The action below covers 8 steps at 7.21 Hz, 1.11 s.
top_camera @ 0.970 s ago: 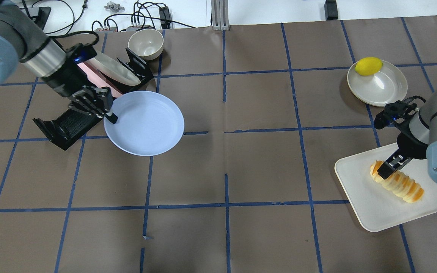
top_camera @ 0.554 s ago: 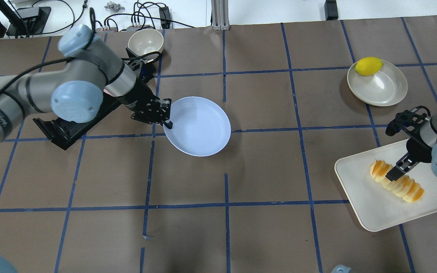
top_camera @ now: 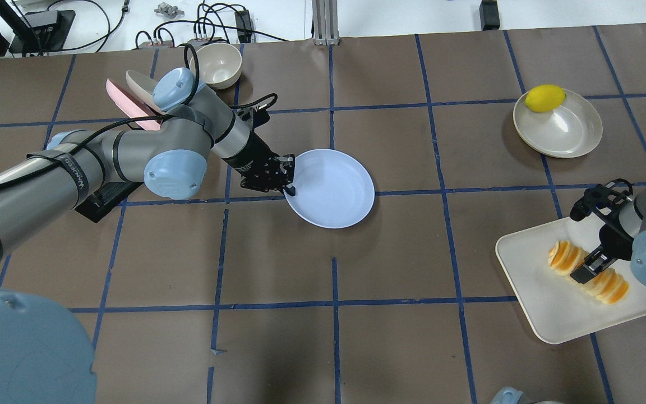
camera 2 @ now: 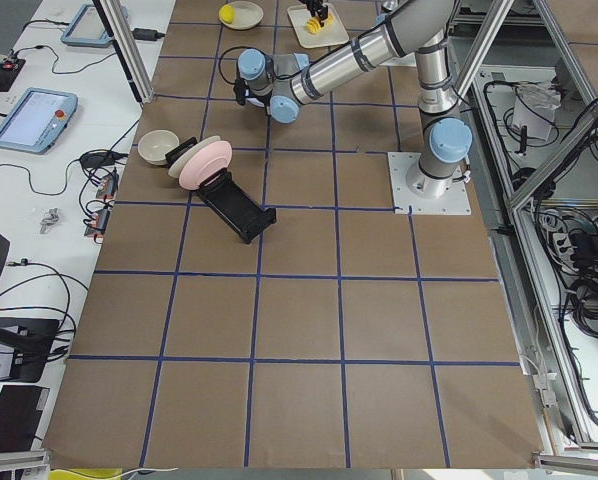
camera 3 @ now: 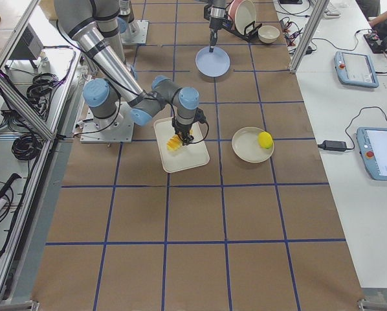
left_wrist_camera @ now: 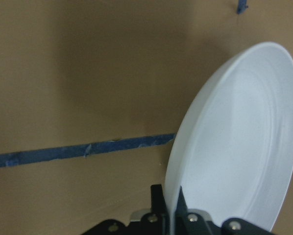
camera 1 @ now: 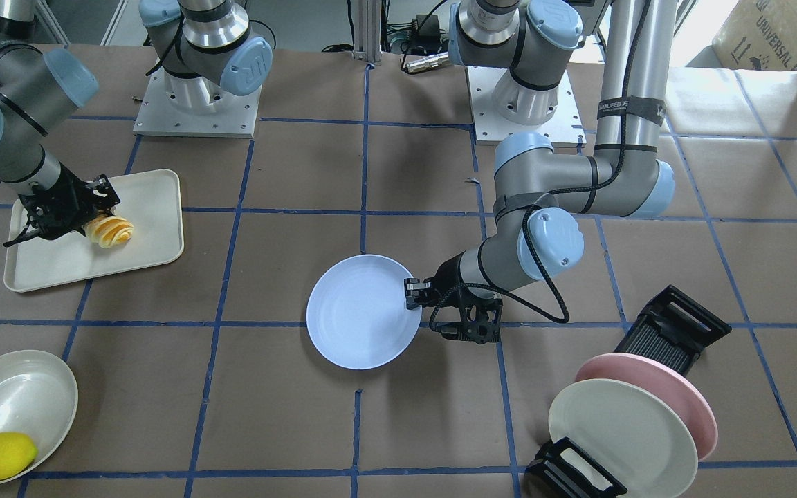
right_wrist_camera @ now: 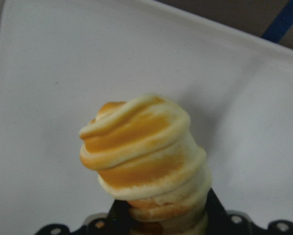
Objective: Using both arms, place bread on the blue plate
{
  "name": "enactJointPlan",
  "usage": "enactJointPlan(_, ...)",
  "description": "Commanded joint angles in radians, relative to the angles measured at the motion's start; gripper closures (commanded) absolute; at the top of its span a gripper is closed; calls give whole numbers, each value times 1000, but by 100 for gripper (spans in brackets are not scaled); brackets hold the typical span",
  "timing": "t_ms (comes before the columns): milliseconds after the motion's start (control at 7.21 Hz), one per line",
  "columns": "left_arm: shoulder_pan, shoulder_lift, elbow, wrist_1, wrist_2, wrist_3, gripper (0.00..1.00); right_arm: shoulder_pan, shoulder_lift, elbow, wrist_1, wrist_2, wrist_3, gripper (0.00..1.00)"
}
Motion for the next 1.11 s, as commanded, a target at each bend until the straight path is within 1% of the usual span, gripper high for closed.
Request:
enactJointPlan(0,-3,33,13,17,7,-37,4,33,-54,-1,21,-50,153,90)
enactJointPlan(139,14,73,42,-4,46,-33,1,118,-108,-4,58,-56,241,90)
enactJointPlan(277,48,129,74,-86,138,-16,1,227,-145,-5,89,-53,360,90)
enactJointPlan(416,69,188,102,-172,218,25,1,328,-150,-9,119,-44,499,90)
enactJointPlan(554,88,240,135,-297,288,80,1,440,-145,-46,135,-37,625,89)
enactJointPlan(693,97,303,177,-431,395,144,1,557,-140,-136,244,-34,762,89)
enactJointPlan(832,112,363,230,-532,427,172,1,646,-108,-278,400,5,892,88)
enactJointPlan(970,114,387,290,-628,461,189,1,717,-16,-416,478,37,973,88)
